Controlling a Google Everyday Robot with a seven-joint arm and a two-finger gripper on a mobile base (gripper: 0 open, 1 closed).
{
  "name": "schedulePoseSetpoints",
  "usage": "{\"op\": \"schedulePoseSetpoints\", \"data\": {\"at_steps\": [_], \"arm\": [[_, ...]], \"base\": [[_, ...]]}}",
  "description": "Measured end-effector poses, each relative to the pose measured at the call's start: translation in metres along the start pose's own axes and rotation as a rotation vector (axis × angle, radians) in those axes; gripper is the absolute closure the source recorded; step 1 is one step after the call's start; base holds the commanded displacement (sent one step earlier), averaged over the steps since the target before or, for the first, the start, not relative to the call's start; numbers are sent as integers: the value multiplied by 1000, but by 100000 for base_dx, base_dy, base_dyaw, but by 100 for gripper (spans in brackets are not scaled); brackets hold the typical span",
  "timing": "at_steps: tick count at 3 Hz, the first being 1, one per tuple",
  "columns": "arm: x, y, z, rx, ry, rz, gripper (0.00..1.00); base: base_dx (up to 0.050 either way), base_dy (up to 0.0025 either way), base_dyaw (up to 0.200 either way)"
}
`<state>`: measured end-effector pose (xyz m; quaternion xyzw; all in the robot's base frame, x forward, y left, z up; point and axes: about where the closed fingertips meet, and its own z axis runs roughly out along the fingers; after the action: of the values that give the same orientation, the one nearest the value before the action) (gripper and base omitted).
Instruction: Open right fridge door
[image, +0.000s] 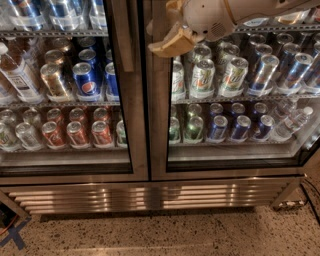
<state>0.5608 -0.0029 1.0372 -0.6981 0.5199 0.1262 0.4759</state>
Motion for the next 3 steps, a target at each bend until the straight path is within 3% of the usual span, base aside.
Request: {"op": "schedulePoseSetpoints", "data": {"at_steps": [1,2,3], "arm": [[3,-2,1,-7,1,9,84],[0,6,2,-6,-24,43,100],[0,8,2,-6,-20,38,100]], "base": [[0,0,0],[0,0,0],[0,0,0]]}}
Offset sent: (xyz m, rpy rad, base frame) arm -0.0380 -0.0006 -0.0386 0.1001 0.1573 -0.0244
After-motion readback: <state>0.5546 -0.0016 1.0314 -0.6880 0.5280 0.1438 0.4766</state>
